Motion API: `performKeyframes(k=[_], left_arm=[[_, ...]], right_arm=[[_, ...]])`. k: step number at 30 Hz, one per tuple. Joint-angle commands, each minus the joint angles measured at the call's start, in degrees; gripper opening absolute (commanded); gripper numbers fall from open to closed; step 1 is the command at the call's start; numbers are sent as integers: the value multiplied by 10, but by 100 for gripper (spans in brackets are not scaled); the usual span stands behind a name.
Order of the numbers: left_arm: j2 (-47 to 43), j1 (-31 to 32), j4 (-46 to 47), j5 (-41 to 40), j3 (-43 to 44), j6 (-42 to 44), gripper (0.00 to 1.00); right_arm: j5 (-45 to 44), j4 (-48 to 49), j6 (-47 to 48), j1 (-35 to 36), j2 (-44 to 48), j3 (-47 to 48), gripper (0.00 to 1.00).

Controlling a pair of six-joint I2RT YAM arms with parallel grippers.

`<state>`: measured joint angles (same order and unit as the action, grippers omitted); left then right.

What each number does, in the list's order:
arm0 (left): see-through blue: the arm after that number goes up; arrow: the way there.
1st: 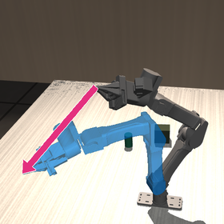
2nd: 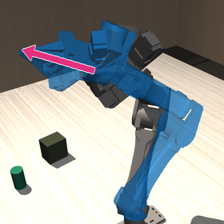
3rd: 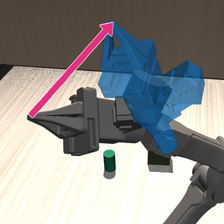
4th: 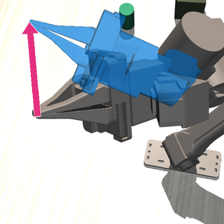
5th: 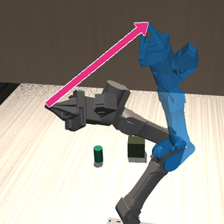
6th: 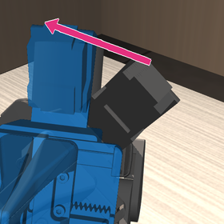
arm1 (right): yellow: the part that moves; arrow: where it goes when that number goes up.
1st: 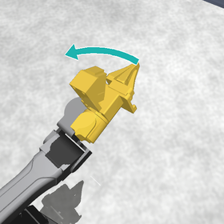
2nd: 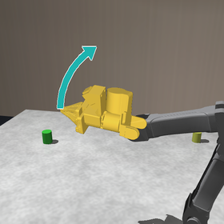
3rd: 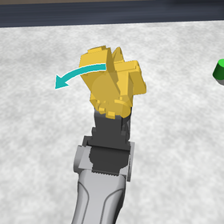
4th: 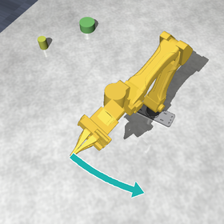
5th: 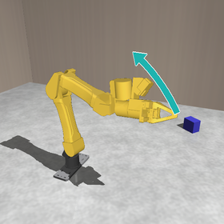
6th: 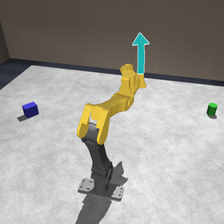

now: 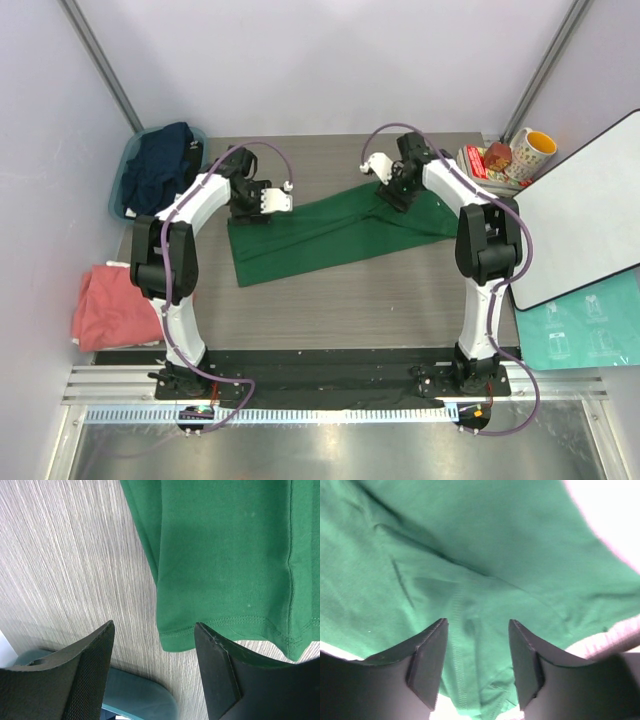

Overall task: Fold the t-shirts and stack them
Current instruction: Rotate the tshirt 90 degrees

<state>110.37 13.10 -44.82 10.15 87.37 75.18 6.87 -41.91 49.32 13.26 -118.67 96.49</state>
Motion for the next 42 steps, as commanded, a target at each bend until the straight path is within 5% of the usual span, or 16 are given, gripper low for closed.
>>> performKeyframes(k=[1,9,19,22,23,27,39,42], left_arm=[[-6,0,-7,5,0,-6,66],[-2,1,-5,-2,-3,-10,66],[-3,1,0,-10,-6,-12,66],[-1,1,2,-7,-7,-12,66],[0,1,2,-6,-7,-12,66],[3,3,2,-5,-4,-13,66],[12,3,4,-6,-3,-3,66],[13,3,6,-6,-2,-1,66]], right_arm=[[64,-1,-12,-5,0,69,62],[147,-100,2,-4,-83,158,65],[151,-170,42,-4,-118,186,60],[149,-182,43,-4,-125,191,40],[149,-181,41,-3,-127,191,25],[147,-182,35,-2,-122,190,2],[156,-342,111,33,-73,193,1],[145,-386,133,53,-64,176,11]])
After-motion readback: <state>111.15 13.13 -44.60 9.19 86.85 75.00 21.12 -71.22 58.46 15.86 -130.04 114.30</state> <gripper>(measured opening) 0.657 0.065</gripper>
